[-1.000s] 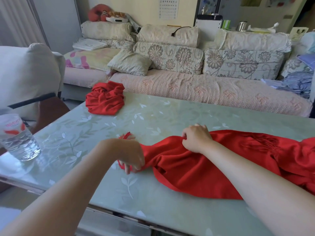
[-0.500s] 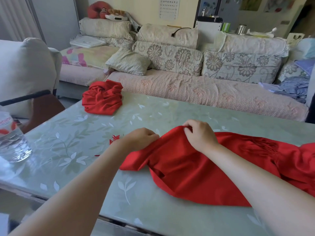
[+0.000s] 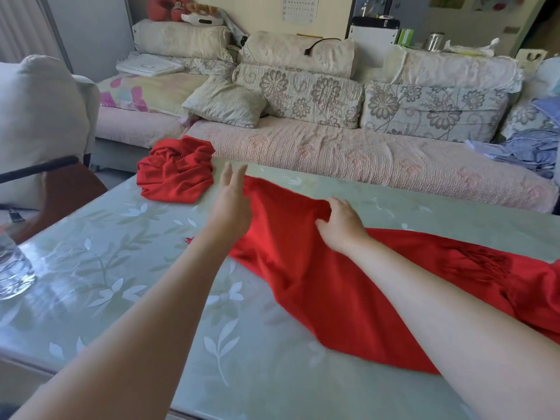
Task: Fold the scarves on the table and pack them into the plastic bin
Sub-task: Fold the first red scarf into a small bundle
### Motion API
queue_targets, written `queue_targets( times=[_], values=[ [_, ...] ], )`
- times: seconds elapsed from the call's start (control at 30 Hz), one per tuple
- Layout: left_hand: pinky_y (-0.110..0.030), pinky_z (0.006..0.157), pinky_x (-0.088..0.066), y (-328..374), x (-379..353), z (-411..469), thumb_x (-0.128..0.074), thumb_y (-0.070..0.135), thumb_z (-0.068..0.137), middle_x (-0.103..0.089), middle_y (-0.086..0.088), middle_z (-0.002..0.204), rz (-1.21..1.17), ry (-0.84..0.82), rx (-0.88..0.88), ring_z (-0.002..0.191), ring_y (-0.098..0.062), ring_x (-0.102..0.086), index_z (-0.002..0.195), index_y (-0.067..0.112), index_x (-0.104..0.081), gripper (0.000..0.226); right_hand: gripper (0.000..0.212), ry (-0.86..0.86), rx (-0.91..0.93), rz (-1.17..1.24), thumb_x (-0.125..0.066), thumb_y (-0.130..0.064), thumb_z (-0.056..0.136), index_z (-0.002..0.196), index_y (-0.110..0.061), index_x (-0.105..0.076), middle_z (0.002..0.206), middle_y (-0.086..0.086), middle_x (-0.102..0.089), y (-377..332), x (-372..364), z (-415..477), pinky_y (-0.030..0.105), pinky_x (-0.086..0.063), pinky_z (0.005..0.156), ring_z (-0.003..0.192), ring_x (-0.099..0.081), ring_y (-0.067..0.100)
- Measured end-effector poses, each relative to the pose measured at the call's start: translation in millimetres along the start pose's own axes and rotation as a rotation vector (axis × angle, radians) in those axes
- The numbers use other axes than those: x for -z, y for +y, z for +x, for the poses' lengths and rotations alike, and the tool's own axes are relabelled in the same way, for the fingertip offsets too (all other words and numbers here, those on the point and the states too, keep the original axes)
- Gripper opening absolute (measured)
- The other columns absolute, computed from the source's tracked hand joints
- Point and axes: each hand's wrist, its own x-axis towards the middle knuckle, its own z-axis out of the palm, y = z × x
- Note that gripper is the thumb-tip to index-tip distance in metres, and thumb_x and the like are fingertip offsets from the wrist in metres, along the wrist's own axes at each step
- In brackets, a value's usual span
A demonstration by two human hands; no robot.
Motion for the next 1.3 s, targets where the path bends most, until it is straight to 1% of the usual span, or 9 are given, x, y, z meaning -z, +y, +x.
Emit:
queue_targets(
  times=[0.13,0.23,0.3,0.5,0.67,0.8,0.93,1.1,1.3],
  values=[
    [-0.03,0.109,-0.031,-21,-4,-14,-0.043,-0.013,0.082,-0.026,-0.013,0.156,0.034,-0.065,0.013,0.141,-0.028,-0.032,0.149,0.013,-0.036,0.072,0.102,-0.28,-0.011,-0.18,-0.062,-0.025,0.087,0.157,-0.031,0.012,0.16,0.009,0.032,2,-16,-20,0.049,-0.03,0.116,0.15,-0.023,0.03],
    [-0.036,0.092,-0.046,-32,-1,-26,-0.044,-0.014,0.071,-0.055,-0.006,0.122,0.203,-0.227,-0.139,0.112,-0.028,-0.054,0.121,0.018,-0.063,0.062,0.065,-0.069,0.191,-0.133,-0.054,-0.028,0.089,0.151,-0.022,-0.035,0.162,0.016,-0.016,-4,-25,-42,0.045,-0.035,0.112,0.142,-0.037,0.03],
    [-0.038,0.089,-0.045,-38,3,-35,-0.047,-0.008,0.066,-0.06,-0.001,0.108,0.295,-0.345,-0.283,0.105,-0.028,-0.055,0.108,0.024,-0.068,0.057,0.043,0.02,0.318,0.043,-0.046,-0.043,0.085,0.118,-0.023,-0.066,0.128,0.004,-0.056,-11,-25,-58,0.04,-0.044,0.102,0.119,-0.056,0.023],
    [-0.035,0.093,-0.04,-34,4,-56,-0.063,0.025,0.076,-0.063,0.014,0.102,0.528,-0.422,-0.463,0.104,-0.016,-0.053,0.111,0.039,-0.067,0.038,0.064,-0.239,0.474,-0.196,-0.051,-0.081,0.061,0.106,-0.037,-0.062,0.105,-0.013,-0.043,-23,-19,-98,0.031,-0.042,0.091,0.1,-0.052,0.01],
    [-0.035,0.073,-0.046,-19,24,-54,-0.046,0.029,0.062,-0.057,0.003,0.071,0.266,-0.417,-0.392,0.072,-0.02,-0.053,0.063,0.015,-0.065,0.024,0.035,-0.273,0.405,-0.156,-0.063,-0.033,0.08,0.114,-0.026,-0.065,0.113,-0.008,-0.048,-21,-12,-104,0.03,-0.047,0.088,0.102,-0.057,0.017],
    [-0.033,0.056,-0.034,0,51,-67,-0.043,0.03,0.064,-0.049,-0.008,0.061,0.282,-0.615,-0.084,0.059,-0.02,-0.042,0.057,0.011,-0.046,0.021,0.011,-0.317,0.392,-0.009,-0.058,-0.021,0.08,0.084,-0.025,-0.067,0.09,-0.016,-0.053,-24,-3,-103,0.025,-0.042,0.076,0.081,-0.055,0.009],
    [-0.028,0.073,-0.048,9,69,-80,-0.047,0.026,0.091,-0.067,-0.005,0.089,0.363,-0.852,0.262,0.08,-0.02,-0.058,0.091,0.01,-0.069,0.027,0.024,-0.685,0.281,0.195,-0.058,-0.037,0.083,0.096,-0.029,-0.077,0.092,-0.009,-0.074,-39,10,-110,0.023,-0.053,0.07,0.071,-0.066,0.001],
    [-0.027,0.083,-0.04,-3,40,-81,-0.048,0.012,0.09,-0.065,-0.01,0.108,0.351,-0.468,-0.091,0.106,-0.025,-0.059,0.103,0.008,-0.068,0.024,0.023,-0.22,0.359,-0.017,-0.057,-0.031,0.09,0.107,-0.032,-0.073,0.109,-0.013,-0.067,-41,-2,-96,0.028,-0.046,0.093,0.103,-0.061,0.006],
    [-0.042,0.122,0.0,-43,-14,-92,-0.033,0.054,0.099,0.009,-0.004,0.164,0.432,-0.596,0.163,0.151,-0.022,0.006,0.157,0.021,0.002,0.075,0.074,-0.452,0.089,-0.287,-0.039,-0.063,0.096,0.158,-0.035,-0.012,0.167,0.008,-0.001,-22,-32,-84,0.053,-0.007,0.122,0.154,-0.001,0.026]
  ],
)
